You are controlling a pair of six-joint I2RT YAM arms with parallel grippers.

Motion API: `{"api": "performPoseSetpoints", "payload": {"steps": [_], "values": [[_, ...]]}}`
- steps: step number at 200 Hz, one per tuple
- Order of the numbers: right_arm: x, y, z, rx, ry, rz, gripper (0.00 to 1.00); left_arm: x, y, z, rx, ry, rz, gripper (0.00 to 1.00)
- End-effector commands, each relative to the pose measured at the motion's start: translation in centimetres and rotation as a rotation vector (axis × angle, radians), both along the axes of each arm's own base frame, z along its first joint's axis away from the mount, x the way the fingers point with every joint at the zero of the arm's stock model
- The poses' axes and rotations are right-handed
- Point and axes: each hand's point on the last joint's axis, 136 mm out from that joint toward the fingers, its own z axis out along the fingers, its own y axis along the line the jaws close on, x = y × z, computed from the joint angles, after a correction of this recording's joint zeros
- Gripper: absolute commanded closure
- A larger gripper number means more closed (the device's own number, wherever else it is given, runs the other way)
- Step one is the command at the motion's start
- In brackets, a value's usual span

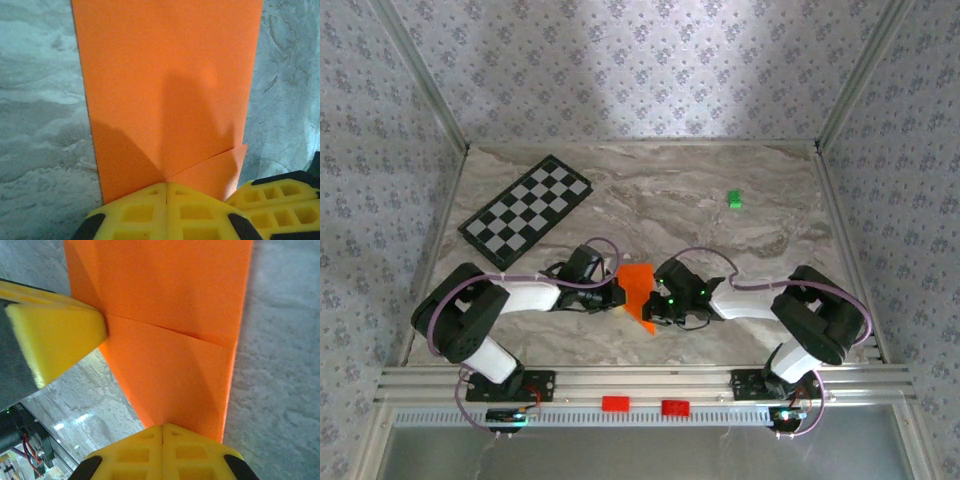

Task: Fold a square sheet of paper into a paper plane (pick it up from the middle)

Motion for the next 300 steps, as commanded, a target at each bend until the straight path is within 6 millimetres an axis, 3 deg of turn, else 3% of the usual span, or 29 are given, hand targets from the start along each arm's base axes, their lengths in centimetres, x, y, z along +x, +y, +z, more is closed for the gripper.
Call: {"api": "performPoseSetpoints", "payload": {"steps": [1, 57, 70, 96, 129, 148, 175, 197, 230, 268, 300], "values": [[0.7, 1.0, 0.7, -0.013, -0.016, 0.024, 0.94, -1.0, 1.8, -2.3, 0.096, 0.03, 0.005, 1.0], [1.3, 3.5, -0.5, 0.03, 0.022, 0.054, 0.94, -0.7, 1.5, -2.2, 0.096, 0.031, -0.004, 1.0], [0.9, 2.7, -1.6, -0.006, 0.04, 0.049, 0.94, -0.8, 1.6, -2.3, 0.104, 0.031, -0.006, 1.0], [-0.9, -0.7, -3.3, -0.111, 0.076, 0.052, 0.93, -1.1, 2.4, -3.1, 0.155, 0.03, -0.019, 1.0], [-2.4, -1.9, -2.6, -0.071, 0.084, 0.081, 0.91, -1.5, 3.4, -4.1, 0.188, 0.042, -0.014, 1.0], [-1.9, -2.0, -1.6, -0.06, 0.061, 0.071, 0.9, -1.6, 3.4, -4.3, 0.186, 0.046, -0.012, 1.0], [-0.3, 0.3, 1.3, 0.029, -0.002, 0.077, 0.9, -1.4, 3.2, -4.0, 0.174, 0.044, -0.007, 1.0], [0.7, 2.7, 2.4, 0.082, -0.027, 0.089, 0.9, -1.3, 3.2, -3.9, 0.172, 0.04, -0.007, 1.0], [0.8, 4.3, 0.6, 0.063, 0.007, 0.105, 0.9, -1.3, 3.1, -3.8, 0.166, 0.041, -0.004, 1.0], [-0.6, 2.2, -2.2, 0.01, 0.068, 0.082, 0.9, -1.3, 3.1, -3.9, 0.171, 0.04, -0.005, 1.0], [-2.0, 1.3, -1.3, 0.043, 0.064, 0.087, 0.89, -1.4, 3.2, -4.4, 0.181, 0.051, -0.009, 1.0]]}}
